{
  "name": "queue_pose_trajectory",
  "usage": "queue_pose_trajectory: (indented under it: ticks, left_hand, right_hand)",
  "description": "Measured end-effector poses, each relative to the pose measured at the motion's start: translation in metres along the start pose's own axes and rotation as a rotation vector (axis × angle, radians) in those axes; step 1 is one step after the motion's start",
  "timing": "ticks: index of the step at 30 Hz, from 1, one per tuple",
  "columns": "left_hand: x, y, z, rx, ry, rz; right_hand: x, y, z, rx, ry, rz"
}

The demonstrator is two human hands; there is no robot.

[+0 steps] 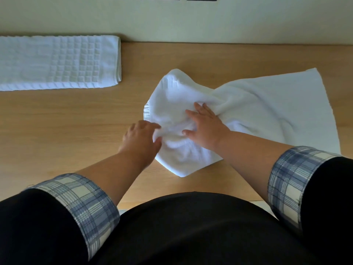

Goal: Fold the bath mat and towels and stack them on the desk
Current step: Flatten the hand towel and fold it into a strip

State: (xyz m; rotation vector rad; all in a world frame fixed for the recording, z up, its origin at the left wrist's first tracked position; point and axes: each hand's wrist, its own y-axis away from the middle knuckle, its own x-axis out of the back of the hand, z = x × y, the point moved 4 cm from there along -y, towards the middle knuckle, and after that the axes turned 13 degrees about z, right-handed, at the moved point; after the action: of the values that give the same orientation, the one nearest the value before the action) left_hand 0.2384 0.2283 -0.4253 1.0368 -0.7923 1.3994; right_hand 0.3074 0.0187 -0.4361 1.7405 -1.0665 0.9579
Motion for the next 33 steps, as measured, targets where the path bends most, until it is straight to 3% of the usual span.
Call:
queue_pose_trajectory:
  ticks: [2,4,5,8,11,14,20,24,28,30,33]
  left_hand:
    - [0.001,-0.013,-0.012,0.288,0.074,-0.024]
    - [-0.003,-0.023,-0.019,0.631,0.305,-0.068]
    - [-0.006,-0.027,-0.017,0.678,0.414,-0.105]
    - [-0.011,-0.027,-0.003,0.636,0.653,-0.210]
    - [-0.013,-0.020,0.001,0.574,0.780,-0.170]
    - [-0.017,-0.010,-0.002,0.634,0.909,-0.251]
    - [-0.012,0.017,-0.014,0.501,0.860,-0.582]
    - [-0.004,0.023,-0.038,0.633,0.755,-0.480]
    - [0.007,0.019,-0.054,0.390,0.363,-0.338]
    - [0.011,0.009,-0.059,0.341,0.236,-0.207]
    - [0.015,-0.017,-0.063,0.471,0.283,-0.022]
  right_hand:
    - [-0.005,0.006,0.001,-0.036,0.074,-0.001]
    - [-0.012,0.011,0.001,-0.080,0.139,-0.051]
    - [-0.012,0.010,-0.001,-0.099,0.154,-0.068]
    - [-0.004,-0.002,-0.010,-0.134,0.215,-0.107]
    - [0.004,-0.018,-0.017,-0.179,0.220,-0.160]
    - [0.004,-0.029,-0.023,-0.237,0.200,-0.168]
    - [-0.007,-0.031,-0.037,-0.284,0.276,-0.134]
    - [-0.009,-0.026,-0.040,-0.142,0.324,-0.095]
    - [-0.024,-0.009,-0.052,0.100,0.304,-0.058]
    - [-0.031,-0.003,-0.053,0.105,0.293,-0.094]
    - [-0.030,-0.003,-0.053,0.096,0.251,-0.090]
